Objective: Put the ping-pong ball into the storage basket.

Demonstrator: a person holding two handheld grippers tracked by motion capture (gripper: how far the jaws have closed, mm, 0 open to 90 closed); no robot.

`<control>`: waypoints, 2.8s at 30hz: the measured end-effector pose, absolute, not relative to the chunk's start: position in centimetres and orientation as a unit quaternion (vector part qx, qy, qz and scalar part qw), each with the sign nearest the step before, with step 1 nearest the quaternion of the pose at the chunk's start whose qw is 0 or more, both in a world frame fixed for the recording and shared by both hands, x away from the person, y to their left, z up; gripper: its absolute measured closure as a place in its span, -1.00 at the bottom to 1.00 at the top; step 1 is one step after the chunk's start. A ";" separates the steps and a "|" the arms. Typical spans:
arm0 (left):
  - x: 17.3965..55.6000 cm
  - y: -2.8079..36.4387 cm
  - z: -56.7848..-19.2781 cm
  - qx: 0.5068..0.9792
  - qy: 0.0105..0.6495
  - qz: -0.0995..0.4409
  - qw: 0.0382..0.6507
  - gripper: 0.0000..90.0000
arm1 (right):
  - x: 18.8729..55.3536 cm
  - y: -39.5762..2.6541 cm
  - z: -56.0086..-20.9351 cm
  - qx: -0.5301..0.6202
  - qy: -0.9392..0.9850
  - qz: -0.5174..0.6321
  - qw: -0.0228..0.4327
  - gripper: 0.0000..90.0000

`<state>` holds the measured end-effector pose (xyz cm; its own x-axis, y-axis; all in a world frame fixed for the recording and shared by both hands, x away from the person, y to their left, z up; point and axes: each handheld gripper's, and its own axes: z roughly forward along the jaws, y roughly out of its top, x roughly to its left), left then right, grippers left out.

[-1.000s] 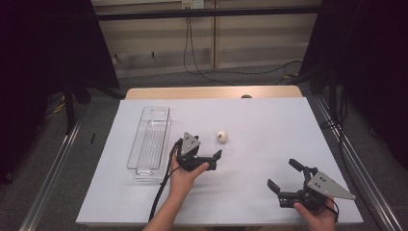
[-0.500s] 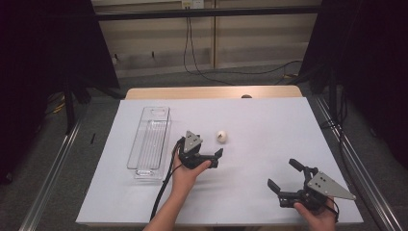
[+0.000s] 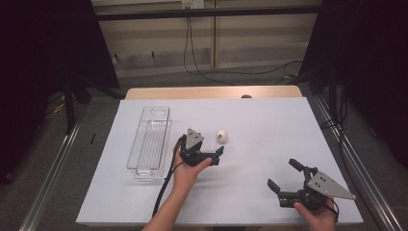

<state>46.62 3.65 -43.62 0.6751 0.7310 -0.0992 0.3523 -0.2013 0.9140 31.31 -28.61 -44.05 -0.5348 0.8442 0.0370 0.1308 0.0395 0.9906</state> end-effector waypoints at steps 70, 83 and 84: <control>49.0 2.8 -43.7 0.761 0.385 0.169 0.495 -0.94 | 31.4 -28.6 -44.0 0.365 0.657 0.586 0.303 -0.99; 49.1 2.7 -43.7 0.764 0.385 0.169 0.490 -0.93 | 31.5 -28.5 -44.1 0.364 0.658 0.586 0.301 -0.99; 49.2 2.7 -43.6 0.769 0.382 0.166 0.485 -0.94 | 31.5 -28.5 -44.1 0.365 0.658 0.586 0.301 -0.99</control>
